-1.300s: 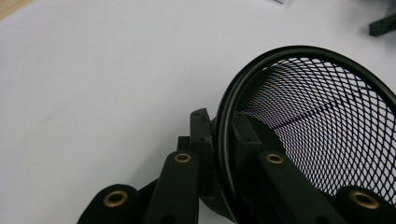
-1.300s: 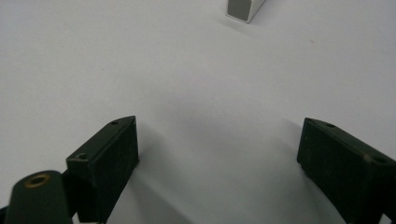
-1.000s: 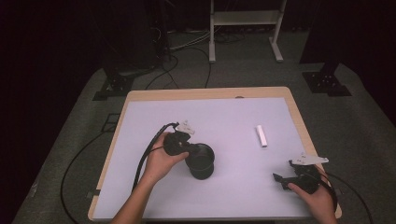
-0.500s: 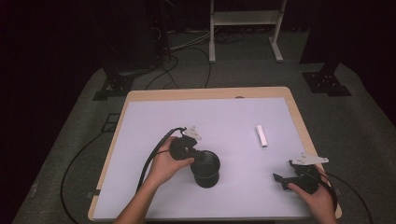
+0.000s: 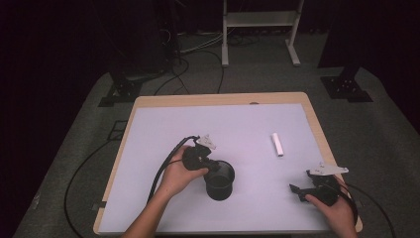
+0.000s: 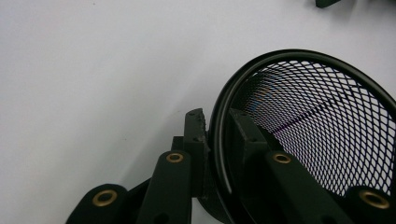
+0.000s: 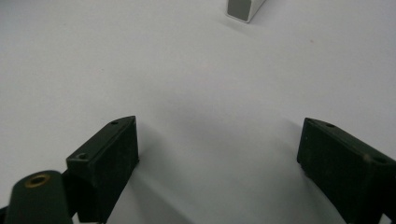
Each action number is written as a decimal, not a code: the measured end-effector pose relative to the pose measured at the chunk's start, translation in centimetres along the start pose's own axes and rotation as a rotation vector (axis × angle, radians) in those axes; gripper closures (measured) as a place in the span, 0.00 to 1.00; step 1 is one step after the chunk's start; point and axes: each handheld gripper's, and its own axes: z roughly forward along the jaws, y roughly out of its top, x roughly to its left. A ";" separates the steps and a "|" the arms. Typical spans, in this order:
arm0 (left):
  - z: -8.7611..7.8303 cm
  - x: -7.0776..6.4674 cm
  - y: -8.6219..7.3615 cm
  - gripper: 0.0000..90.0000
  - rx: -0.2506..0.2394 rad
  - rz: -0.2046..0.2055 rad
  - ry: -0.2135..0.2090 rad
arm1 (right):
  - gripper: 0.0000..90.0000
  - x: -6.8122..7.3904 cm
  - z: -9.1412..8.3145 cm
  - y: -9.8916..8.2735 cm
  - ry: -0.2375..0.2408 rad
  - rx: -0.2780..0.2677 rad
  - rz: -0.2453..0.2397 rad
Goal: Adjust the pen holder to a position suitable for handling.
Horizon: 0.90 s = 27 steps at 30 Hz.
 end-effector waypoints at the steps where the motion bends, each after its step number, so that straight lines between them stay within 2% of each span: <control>1: -0.2 0.0 0.0 0.85 -0.006 0.004 -0.003 | 0.13 0.0 0.0 0.0 0.000 0.000 0.000; 11: -1.4 -0.3 -0.1 0.66 -0.059 0.013 -0.011 | 0.13 0.0 0.0 0.0 0.001 0.000 0.002; 15: -1.8 -0.4 -0.1 0.54 -0.087 0.003 -0.013 | 0.13 0.0 0.0 0.0 0.000 0.000 0.002; 17: -2.1 -0.5 -0.1 0.52 -0.096 0.000 -0.012 | 0.13 0.0 0.0 0.0 0.000 0.000 0.001; 23: -3.2 -0.8 -0.3 0.36 -0.127 -0.009 -0.018 | 0.13 0.0 0.0 0.0 0.000 0.000 0.003; 27: -4.3 -1.1 -0.5 0.30 -0.138 -0.010 -0.007 | 0.13 0.0 0.0 0.0 0.000 -0.001 0.002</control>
